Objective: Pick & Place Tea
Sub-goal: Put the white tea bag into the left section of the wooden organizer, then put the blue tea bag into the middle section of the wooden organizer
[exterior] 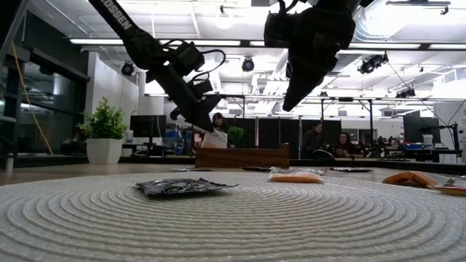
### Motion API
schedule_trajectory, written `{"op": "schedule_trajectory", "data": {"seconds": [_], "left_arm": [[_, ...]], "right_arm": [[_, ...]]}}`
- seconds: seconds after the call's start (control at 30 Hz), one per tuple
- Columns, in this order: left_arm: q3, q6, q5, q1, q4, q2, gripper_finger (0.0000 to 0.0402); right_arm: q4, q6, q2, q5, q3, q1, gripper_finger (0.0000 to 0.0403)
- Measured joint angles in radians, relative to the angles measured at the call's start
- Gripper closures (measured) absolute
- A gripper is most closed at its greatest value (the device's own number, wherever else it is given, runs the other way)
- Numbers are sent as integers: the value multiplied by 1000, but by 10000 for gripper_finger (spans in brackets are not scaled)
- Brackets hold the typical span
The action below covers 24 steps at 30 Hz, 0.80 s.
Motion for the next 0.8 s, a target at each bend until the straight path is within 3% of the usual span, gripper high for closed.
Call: {"op": "schedule_trajectory", "data": {"seconds": [0.27, 0.6, 0.8], "left_arm": [[0, 5, 0, 0, -12, 0, 387], [0, 14, -1, 0, -27, 0, 287], [0, 7, -23, 0, -26, -16, 252]], "right_arm": [[0, 0, 0, -3, 0, 0, 391], [0, 0, 0, -2, 0, 0, 391], [0, 0, 0, -3, 0, 0, 391]]}}
